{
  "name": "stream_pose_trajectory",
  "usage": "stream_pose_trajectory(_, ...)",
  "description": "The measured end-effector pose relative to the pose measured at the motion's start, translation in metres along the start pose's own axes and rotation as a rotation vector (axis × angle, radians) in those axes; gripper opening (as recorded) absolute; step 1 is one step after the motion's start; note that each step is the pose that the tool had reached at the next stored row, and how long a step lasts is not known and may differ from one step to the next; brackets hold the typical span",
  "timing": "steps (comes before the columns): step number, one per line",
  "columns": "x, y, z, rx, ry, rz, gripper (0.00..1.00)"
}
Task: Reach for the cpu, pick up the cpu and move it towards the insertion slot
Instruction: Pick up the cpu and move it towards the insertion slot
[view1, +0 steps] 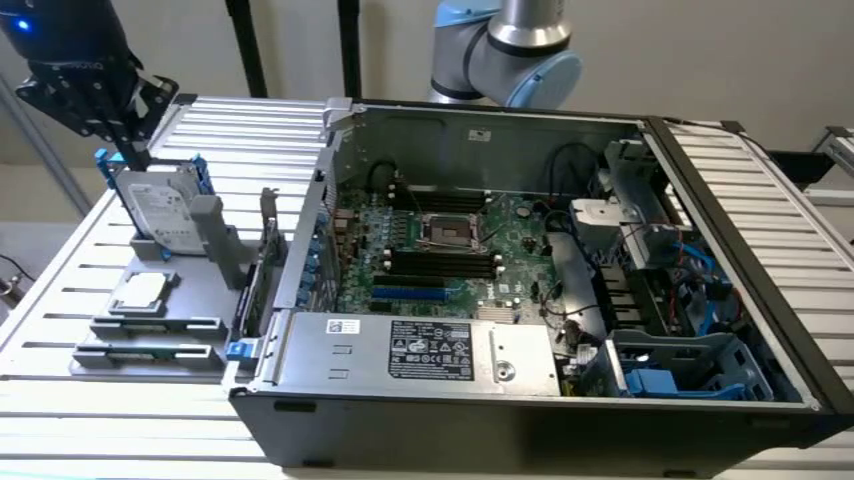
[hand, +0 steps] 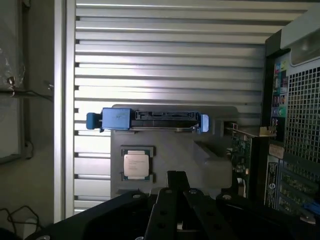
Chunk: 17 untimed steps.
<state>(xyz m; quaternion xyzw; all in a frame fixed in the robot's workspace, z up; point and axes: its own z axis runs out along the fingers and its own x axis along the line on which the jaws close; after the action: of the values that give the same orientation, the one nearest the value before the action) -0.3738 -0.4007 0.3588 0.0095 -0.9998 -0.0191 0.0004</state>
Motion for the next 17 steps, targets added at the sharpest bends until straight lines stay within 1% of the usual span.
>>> stream_pose_trajectory(2,0.007,-0.0013,0.0009,0.0001,0.0002,0.0,0.11)
stream_pose_trajectory(4,0.012,-0.0042,0.0026,-0.0001,0.0014,0.0,0.11)
stream_pose_trajectory(11,0.025,-0.017,0.0133,-0.0002,0.0149,0.001,0.11)
stream_pose_trajectory(14,0.034,-0.0203,0.0185,-0.0002,0.0174,0.001,0.11)
stream_pose_trajectory(17,0.047,-0.0206,0.0241,-0.0002,0.0177,0.001,0.11)
